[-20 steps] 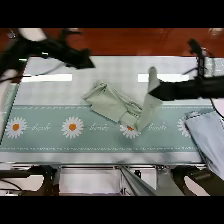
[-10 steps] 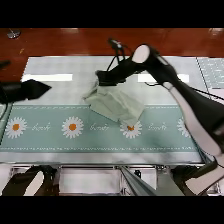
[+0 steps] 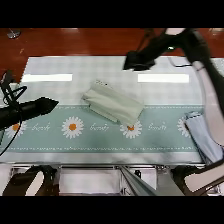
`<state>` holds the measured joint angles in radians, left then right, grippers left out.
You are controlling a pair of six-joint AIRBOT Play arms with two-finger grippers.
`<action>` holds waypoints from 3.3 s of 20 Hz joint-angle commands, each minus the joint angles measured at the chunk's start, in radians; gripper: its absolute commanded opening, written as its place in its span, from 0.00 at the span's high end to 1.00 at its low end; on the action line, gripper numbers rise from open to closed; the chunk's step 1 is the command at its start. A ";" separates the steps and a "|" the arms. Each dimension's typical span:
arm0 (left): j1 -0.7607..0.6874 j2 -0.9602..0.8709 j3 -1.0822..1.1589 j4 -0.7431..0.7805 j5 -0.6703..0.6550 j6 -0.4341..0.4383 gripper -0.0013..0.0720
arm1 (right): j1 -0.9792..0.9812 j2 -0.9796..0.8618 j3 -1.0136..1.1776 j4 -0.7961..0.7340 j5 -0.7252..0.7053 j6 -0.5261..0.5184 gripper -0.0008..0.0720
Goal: Fold the shirts.
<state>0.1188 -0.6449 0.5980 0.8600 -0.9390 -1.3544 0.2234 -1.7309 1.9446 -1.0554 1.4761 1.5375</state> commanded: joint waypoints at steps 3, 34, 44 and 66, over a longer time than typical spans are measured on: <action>-0.001 0.000 -0.012 0.000 0.019 0.000 0.94 | -0.212 0.528 -0.748 -0.103 -0.294 0.009 0.12; -0.171 -0.113 -0.012 0.000 0.116 0.010 0.94 | -0.192 0.240 -0.033 0.035 0.011 0.052 0.95; -0.171 -0.113 -0.012 0.000 0.112 0.012 0.94 | -0.648 0.448 -0.007 -0.320 0.379 0.130 0.96; -0.291 -0.333 0.256 0.005 0.023 0.061 0.94 | -1.083 0.783 -0.571 0.080 -0.152 0.031 0.95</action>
<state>-0.1864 -0.9085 0.7033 0.8608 -0.8200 -1.3079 -0.9184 -0.8581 1.2549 -1.4837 1.5082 1.7210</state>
